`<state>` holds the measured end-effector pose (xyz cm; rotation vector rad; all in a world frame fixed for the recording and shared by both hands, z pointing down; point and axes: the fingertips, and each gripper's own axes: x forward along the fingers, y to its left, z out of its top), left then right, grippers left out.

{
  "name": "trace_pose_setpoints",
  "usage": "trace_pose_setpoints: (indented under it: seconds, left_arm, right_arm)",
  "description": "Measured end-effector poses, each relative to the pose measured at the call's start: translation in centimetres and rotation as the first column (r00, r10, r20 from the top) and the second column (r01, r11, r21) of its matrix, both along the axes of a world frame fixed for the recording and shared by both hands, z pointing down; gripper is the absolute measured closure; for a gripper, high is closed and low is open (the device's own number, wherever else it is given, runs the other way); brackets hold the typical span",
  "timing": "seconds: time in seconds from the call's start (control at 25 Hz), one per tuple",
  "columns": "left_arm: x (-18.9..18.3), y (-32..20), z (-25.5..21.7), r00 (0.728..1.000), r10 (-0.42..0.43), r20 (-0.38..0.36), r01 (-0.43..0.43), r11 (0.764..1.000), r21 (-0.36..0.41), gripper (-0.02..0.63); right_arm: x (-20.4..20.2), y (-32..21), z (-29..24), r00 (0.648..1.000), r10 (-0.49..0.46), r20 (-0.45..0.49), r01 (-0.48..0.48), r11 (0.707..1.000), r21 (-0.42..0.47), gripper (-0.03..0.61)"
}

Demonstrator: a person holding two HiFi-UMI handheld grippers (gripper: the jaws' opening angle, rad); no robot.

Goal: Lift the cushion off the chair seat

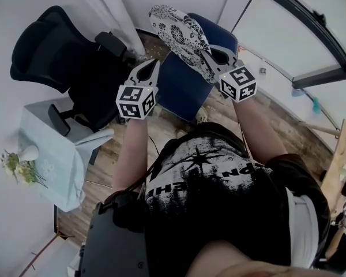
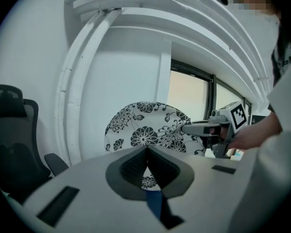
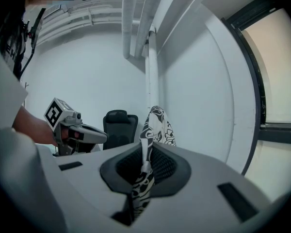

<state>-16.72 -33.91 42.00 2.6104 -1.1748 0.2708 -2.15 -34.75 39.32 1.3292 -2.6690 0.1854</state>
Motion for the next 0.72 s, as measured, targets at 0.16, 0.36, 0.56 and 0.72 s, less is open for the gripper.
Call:
trace_pose_setpoints:
  seconds: [0.16, 0.36, 0.56, 0.72]
  left_arm:
    - [0.0, 0.3, 0.1, 1.0, 0.006, -0.003, -0.006, 1.0, 0.0, 0.601]
    - [0.1, 0.7, 0.0, 1.0, 0.006, -0.01, -0.006, 1.0, 0.0, 0.601]
    - [0.2, 1.1, 0.0, 1.0, 0.016, 0.01, -0.016, 1.0, 0.006, 0.601]
    - [-0.1, 1.6, 0.2, 1.0, 0.018, 0.002, -0.018, 1.0, 0.0, 0.601]
  right_arm:
    - [-0.2, 0.3, 0.0, 1.0, 0.002, 0.0, -0.002, 1.0, 0.004, 0.549]
    - [-0.5, 1.0, -0.2, 1.0, -0.004, -0.007, 0.005, 1.0, 0.021, 0.549]
    - [-0.6, 1.3, -0.2, 1.0, -0.003, -0.01, 0.004, 0.999, 0.032, 0.549]
    - [-1.0, 2.0, -0.2, 1.0, -0.005, -0.011, 0.005, 0.999, 0.039, 0.549]
